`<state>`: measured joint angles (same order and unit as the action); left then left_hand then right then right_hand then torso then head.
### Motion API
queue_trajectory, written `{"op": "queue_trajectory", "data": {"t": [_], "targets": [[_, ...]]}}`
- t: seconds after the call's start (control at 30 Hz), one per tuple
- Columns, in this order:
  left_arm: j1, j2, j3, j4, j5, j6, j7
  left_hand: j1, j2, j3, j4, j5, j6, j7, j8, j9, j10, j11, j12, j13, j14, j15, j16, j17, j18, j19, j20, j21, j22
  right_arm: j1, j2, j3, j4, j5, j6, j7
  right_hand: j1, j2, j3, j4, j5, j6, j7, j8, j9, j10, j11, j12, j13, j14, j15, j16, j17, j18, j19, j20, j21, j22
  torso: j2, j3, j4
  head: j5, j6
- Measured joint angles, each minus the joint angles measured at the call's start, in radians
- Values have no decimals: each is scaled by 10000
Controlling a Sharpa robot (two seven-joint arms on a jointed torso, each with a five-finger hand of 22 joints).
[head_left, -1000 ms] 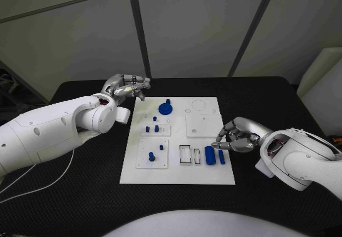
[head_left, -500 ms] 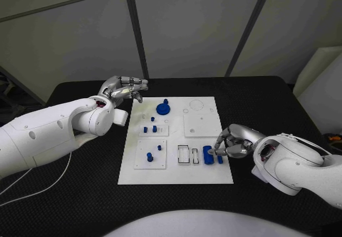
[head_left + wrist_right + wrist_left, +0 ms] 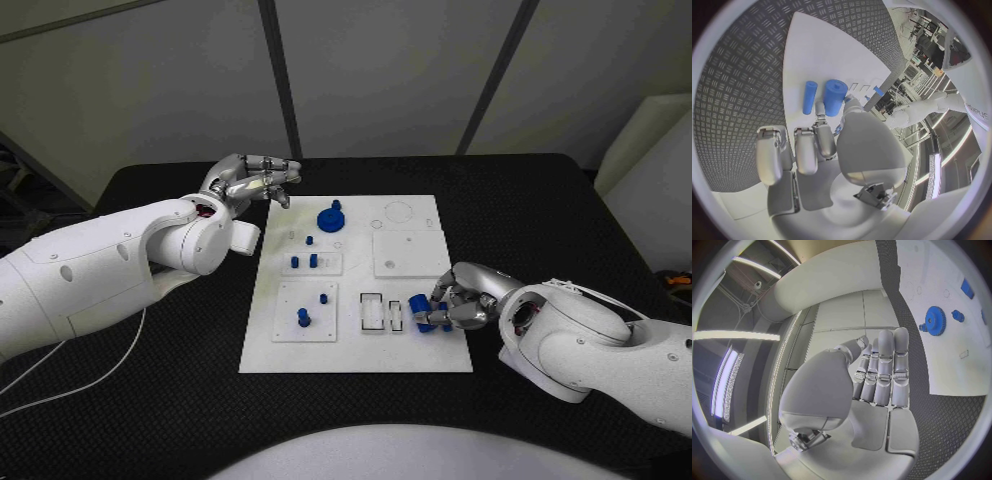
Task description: Assemble the parts on the task board
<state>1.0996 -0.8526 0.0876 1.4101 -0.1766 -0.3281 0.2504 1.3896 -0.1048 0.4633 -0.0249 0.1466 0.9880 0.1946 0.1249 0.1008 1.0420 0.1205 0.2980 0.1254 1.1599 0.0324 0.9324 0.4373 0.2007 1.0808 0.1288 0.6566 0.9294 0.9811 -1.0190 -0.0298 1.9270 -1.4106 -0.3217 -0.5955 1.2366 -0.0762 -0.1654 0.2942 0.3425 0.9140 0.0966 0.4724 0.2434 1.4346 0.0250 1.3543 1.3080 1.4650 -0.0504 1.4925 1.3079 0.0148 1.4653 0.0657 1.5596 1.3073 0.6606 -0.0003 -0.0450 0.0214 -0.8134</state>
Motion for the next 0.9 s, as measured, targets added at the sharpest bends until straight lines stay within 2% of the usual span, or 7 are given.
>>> {"op": "queue_trajectory", "data": {"t": [0.33,0.6,0.63,0.77,0.9], "targets": [[0,-8,0,24,0,-2,0,0,0,0,0,0,0,0,33,-4,0,0,0,0,0,0,0,1,1,0,0,0,0,-132,283,66,-219,-127,4,-69,-44,43,-1,1,93,0,-31,236,140,0,0,-1,-1,0,0,0,-1,1,0,0,0,0,7,-7,0,-16,26],[0,-23,0,39,0,-4,0,1,0,0,0,0,0,0,41,-8,0,0,0,0,0,0,0,1,1,0,0,0,0,-192,344,62,-220,-204,-192,-86,248,408,53,-54,588,-69,-1,439,313,67,-67,20,-1,1,1,0,-1,1,0,0,63,7,6,-12,-1,9,-9],[0,-26,0,42,0,-4,0,1,0,0,0,0,0,0,41,-8,0,0,0,0,0,0,0,1,0,0,0,0,0,-202,327,59,-184,-213,-258,-86,345,504,60,-61,690,-73,-54,467,326,105,-106,80,-1,1,1,31,-2,2,0,0,79,7,6,-12,0,12,-15],[-1,-51,0,45,0,-4,0,1,-1,0,0,0,0,0,40,-8,0,0,0,0,0,0,0,2,1,0,0,0,0,-231,202,36,-75,-228,-499,-109,483,641,63,-64,996,-60,-137,525,382,162,-163,166,-1,0,1,50,-2,2,3,-3,80,7,6,-8,-9,27,-12],[-1,-51,0,42,0,-5,-1,1,-1,0,0,0,0,0,40,-7,0,0,0,0,0,0,0,2,2,0,0,0,0,-268,57,4,46,-224,-800,-196,585,742,63,-64,1314,-20,-136,529,389,215,-216,229,-1,16,-57,50,-3,1,1,-71,80,7,-1,-8,-18,27,-4]]}}
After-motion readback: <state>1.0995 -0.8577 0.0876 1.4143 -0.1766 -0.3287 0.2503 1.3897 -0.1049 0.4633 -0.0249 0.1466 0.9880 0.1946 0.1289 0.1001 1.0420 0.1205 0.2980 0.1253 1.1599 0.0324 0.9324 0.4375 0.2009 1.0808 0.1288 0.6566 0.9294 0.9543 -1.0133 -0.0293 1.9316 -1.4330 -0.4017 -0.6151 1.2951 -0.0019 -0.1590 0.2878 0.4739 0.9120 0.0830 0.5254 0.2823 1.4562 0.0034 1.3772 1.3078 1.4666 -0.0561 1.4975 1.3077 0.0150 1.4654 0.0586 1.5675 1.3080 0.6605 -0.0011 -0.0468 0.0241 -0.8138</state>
